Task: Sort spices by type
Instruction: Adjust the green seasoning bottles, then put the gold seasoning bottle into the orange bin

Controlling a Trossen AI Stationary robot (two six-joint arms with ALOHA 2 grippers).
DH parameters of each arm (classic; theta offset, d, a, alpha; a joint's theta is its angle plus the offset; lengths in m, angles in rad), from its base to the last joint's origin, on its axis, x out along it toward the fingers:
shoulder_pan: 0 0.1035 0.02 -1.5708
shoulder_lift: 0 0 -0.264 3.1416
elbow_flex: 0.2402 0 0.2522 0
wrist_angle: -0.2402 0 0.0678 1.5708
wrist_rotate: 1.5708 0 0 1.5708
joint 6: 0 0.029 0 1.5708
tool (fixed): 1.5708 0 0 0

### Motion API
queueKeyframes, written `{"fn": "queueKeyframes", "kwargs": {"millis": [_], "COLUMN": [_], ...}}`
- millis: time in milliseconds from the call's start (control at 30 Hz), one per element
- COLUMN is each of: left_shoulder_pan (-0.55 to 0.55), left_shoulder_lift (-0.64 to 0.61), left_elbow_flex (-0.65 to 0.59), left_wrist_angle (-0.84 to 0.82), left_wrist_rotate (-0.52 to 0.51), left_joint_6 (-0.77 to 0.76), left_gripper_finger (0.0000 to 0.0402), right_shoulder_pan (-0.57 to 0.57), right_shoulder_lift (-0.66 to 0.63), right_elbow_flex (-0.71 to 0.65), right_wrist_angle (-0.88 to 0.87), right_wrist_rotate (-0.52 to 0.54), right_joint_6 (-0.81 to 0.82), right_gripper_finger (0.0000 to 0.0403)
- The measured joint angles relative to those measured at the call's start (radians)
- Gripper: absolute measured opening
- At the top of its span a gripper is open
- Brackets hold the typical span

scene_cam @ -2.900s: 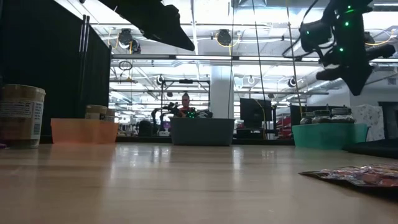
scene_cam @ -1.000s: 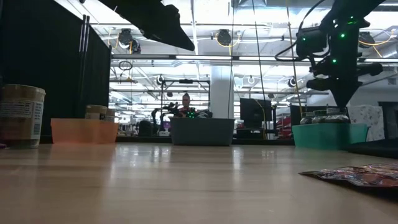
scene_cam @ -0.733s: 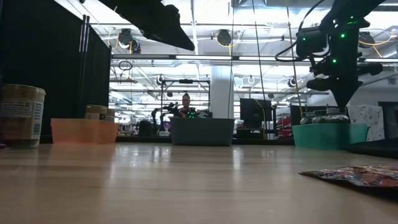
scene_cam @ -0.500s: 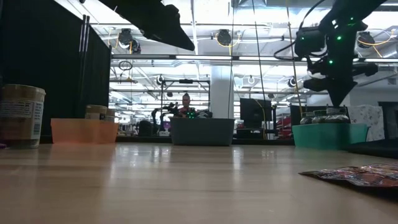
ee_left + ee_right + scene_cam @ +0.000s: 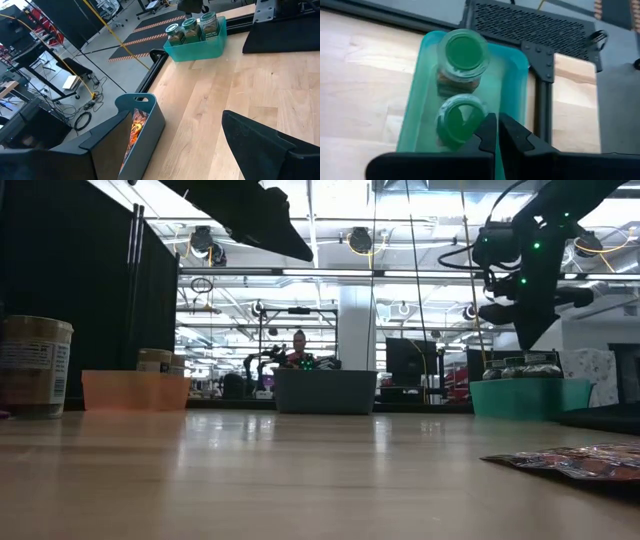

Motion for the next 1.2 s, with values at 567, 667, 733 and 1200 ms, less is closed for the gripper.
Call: {"fn": "queueKeyframes", "kwargs": {"millis": [567,667,733,1200], "left_shoulder_pan": [0.000,0.000,0.000,0.000], "left_shoulder_lift": [0.000,0.000,0.000,0.000], "left_elbow_flex": [0.000,0.000,0.000,0.000], "left_wrist_angle": [-0.001,-0.001,-0.001,0.000], "left_wrist_rotate": [0.000,0.000,0.000,0.000], "left_joint_6": [0.000,0.000,0.000,0.000], "left_gripper_finger": [0.0315,0.0315,0.0315,0.0315], "right_shoulder_pan": [0.023,0.041,0.053,0.162], "right_shoulder_lift": [0.000,0.000,0.000,-0.059], "right_elbow_flex": [0.000,0.000,0.000,0.000], "right_wrist_angle": [0.000,0.001,0.001,0.118], "right_wrist_rotate": [-0.059,-0.059,-0.058,-0.047], "right_joint_6": [0.039,0.056,0.062,0.017], "right_gripper_finger": [0.0000,0.0000,0.0000,0.0000]}}
